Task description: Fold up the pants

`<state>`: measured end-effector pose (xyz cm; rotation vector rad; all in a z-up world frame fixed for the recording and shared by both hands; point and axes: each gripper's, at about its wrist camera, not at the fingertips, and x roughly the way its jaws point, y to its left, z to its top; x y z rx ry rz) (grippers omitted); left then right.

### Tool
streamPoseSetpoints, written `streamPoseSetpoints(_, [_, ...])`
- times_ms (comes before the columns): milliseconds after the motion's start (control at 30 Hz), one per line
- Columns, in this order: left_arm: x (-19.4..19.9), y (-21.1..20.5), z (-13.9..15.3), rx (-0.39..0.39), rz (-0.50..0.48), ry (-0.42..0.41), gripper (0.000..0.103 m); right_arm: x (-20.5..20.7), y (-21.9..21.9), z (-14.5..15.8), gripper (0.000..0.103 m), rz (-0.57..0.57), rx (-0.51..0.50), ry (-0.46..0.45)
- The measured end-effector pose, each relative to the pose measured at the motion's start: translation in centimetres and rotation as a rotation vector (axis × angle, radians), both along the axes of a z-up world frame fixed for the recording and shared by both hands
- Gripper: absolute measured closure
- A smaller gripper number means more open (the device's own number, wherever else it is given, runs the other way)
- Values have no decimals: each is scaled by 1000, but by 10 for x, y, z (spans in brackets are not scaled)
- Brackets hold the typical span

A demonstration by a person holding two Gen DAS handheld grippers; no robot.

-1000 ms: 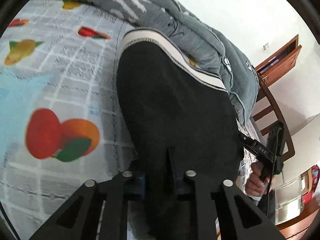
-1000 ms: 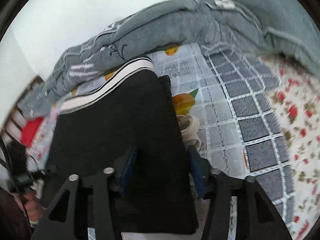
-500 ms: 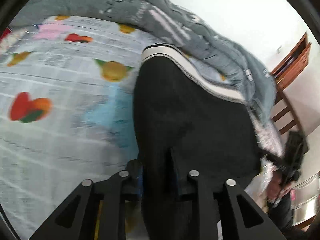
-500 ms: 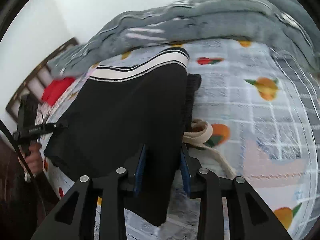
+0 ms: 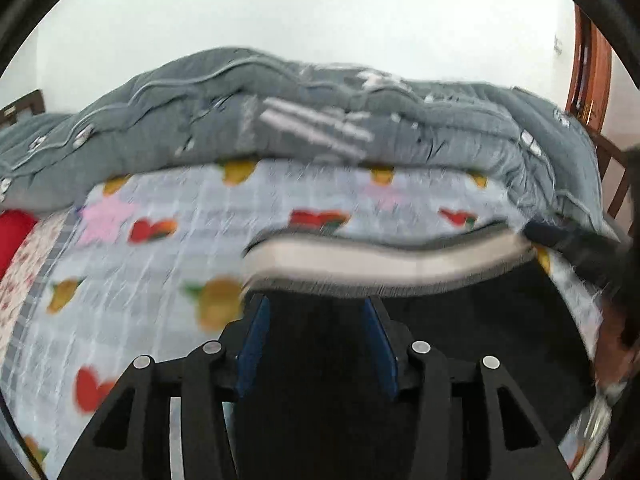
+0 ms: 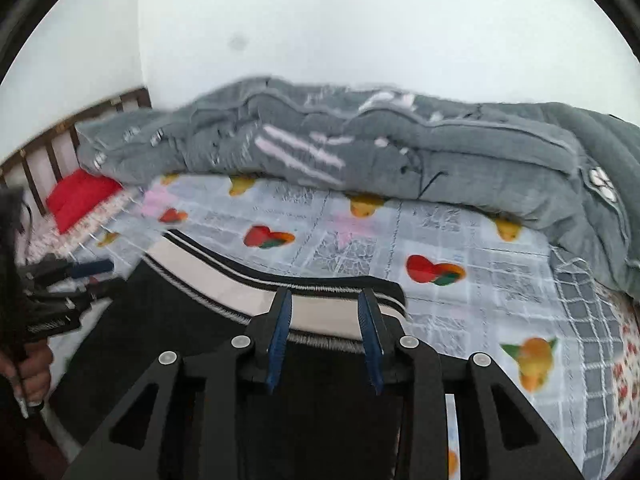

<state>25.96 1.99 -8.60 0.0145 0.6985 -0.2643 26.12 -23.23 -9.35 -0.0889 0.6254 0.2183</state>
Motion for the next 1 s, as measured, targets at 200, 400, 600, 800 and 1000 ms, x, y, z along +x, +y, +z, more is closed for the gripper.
streamPoseSetpoints(200, [47, -9, -61, 63, 76, 118, 39, 35, -13, -50, 66, -71, 5, 102])
streamPoseSetpoints(400, [43, -7, -61, 51, 70, 101, 37, 30, -15, -53, 66, -81, 24, 78])
streamPoseSetpoints(600, [43, -7, -62, 40, 69, 99, 36, 34, -10, -56, 66, -85, 13, 72])
streamPoseSetpoints(800, [44, -6, -63, 37, 69, 98, 36, 32, -9, -56, 66, -89, 5, 67])
streamPoseSetpoints(1000, [44, -7, -63, 37, 69, 99, 35, 32, -9, -56, 66, -90, 8, 66])
